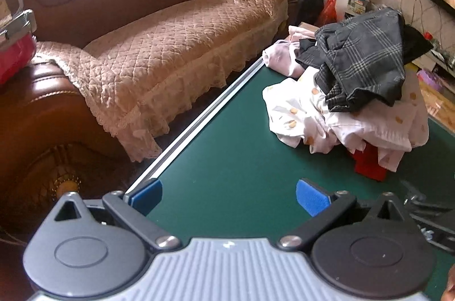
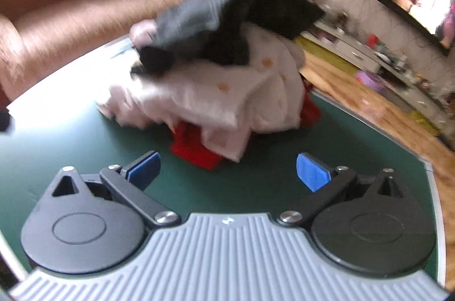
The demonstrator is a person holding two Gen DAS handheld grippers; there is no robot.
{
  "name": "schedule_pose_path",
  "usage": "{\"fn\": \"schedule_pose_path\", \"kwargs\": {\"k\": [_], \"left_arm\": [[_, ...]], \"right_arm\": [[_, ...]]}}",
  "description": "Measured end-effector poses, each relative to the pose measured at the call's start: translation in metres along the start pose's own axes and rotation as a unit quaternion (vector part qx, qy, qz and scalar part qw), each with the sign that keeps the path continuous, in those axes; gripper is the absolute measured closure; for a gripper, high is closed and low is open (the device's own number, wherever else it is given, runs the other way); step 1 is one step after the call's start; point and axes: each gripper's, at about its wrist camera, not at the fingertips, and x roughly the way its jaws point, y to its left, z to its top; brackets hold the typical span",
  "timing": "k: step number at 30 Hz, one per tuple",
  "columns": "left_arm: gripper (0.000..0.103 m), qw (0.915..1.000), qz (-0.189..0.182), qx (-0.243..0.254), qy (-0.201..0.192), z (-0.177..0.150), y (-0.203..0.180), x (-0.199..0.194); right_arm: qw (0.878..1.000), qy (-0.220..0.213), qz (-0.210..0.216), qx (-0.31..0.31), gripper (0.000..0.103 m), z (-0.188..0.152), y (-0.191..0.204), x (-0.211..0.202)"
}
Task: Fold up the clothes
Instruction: 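Reach the right gripper to the grey plaid trousers atop the pile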
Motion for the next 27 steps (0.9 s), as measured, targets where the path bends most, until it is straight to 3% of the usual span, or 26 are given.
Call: {"fn": "schedule_pose_path", "kwargs": {"k": [6,11,18,27], "left_arm": [[0.0,0.9999,0.003,-0.01,-0.007,-0.003,-0.003,0.003],[0.0,0.9999,0.014,-0.004,-0.004,-0.004,-0.008,0.014],[0.0,0.9995,0.032,-0.003,-0.006,-0.001,-0.018,0.023],[0.0,0.9997,0.024,-0.006,-0.003,-0.002,-0.026,0.025]], "right_arm": [[0.999,-0.003,0.041,-0.003,0.0,0.012,0.0,0.01],[0.996,-0.039,0.084,-0.001,0.0,0.025,-0.007,0.012],[0.98,-0.064,0.186,0.018,0.0,0.043,-0.022,0.035],[0.962,-0.044,0.256,0.08,0.0,0.082,-0.038,0.057]]}}
